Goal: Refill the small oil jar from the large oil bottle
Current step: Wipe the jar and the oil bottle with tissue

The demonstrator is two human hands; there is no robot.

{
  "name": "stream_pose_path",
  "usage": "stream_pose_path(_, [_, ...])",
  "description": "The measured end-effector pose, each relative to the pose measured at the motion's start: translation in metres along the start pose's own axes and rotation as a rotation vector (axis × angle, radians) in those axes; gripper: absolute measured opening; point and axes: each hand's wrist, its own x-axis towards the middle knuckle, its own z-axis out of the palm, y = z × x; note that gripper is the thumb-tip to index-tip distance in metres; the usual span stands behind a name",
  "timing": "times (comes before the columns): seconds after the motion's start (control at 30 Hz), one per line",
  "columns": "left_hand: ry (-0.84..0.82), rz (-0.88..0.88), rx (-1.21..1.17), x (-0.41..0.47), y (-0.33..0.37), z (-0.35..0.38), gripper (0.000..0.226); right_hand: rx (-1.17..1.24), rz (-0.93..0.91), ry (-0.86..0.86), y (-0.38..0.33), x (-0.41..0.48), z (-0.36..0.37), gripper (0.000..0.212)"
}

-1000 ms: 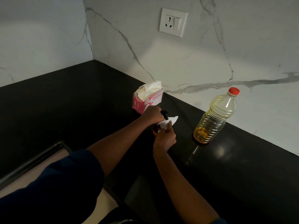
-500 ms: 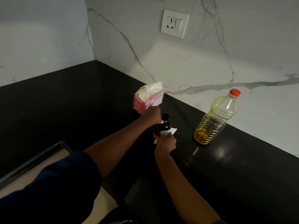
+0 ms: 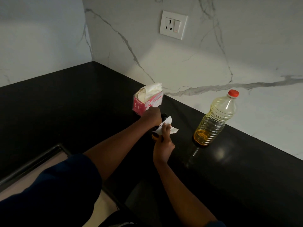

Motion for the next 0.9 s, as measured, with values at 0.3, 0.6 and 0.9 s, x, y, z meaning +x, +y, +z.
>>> stream_pose_path(0.3, [-0.139, 0.016, 0.033, -0.004, 0.0, -0.015, 0.042, -0.05, 0.068, -0.03, 0.014, 0.021, -0.022, 0.039])
stream_pose_path(0.6, [0.072, 0.072, -0.029, 0.001, 0.018, -0.031, 0.028, 1.14, 1.025, 0.037, -0.008, 0.06, -0.071, 0.033])
stream_pose_path(0.9, [0.119, 0.185, -0.215, 0.009, 0.044, -0.015, 0.036, 1.159, 0.938, 0.038, -0.037, 0.088, -0.114, 0.043])
